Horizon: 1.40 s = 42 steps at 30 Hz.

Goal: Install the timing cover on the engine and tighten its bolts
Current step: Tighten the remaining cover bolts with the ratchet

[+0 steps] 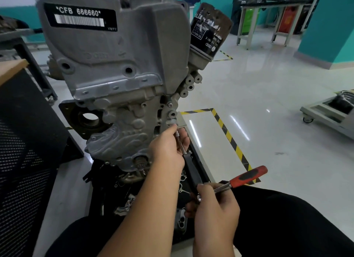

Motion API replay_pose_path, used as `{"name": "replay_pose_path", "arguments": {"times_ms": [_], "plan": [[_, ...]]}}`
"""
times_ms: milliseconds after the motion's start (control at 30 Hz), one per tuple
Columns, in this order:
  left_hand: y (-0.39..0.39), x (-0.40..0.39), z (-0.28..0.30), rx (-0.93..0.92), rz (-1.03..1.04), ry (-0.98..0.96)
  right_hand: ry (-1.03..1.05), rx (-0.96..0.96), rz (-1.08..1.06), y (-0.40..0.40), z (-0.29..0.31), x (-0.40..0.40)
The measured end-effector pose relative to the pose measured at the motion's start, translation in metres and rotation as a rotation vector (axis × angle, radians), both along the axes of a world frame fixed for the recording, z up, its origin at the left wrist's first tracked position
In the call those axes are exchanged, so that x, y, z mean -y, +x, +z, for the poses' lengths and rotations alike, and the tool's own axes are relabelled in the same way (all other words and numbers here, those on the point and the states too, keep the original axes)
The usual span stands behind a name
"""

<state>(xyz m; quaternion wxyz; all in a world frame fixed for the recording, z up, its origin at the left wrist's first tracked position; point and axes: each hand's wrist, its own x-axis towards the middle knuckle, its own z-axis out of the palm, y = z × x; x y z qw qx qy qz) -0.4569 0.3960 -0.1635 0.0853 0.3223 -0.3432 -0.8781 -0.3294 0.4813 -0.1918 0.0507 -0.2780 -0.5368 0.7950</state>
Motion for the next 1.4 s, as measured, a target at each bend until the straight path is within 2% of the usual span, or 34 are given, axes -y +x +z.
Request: {"name": "replay_pose_path", "arguments": {"times_ms": [200,633,933,1000,1133,1300,1367,1400], "plan": [[-0.007,-0.007,-0.013,0.059,0.054,-0.038,-0.029,0.028,-0.040,-0.006,-0.003,-0.002],[-0.025,-0.009,-0.015,0.054,0.087,-0.037,-0.026,0.021,-0.086,-0.027,-0.008,-0.002],[-0.027,-0.010,-0.011,0.004,0.157,0.097,-0.004,-0.001,-0.063,-0.030,-0.011,-0.006],[-0.027,-0.010,-0.012,-0.009,0.183,0.147,0.089,-0.047,-0.074,-0.029,-0.011,-0.006],[-0.026,-0.009,-0.011,-0.017,0.195,0.197,0.504,-0.239,-0.067,-0.022,-0.012,-0.005],[-0.024,-0.009,-0.009,-0.031,0.198,0.188,0.905,-0.499,-0.054,-0.021,-0.010,-0.014],[-0.024,-0.008,-0.009,-0.043,0.156,0.187,1.062,-0.509,-0.020,-0.021,-0.010,-0.019],[-0.025,-0.007,-0.009,-0.047,0.136,0.195,1.074,-0.485,-0.009,-0.022,-0.011,-0.021]]}}
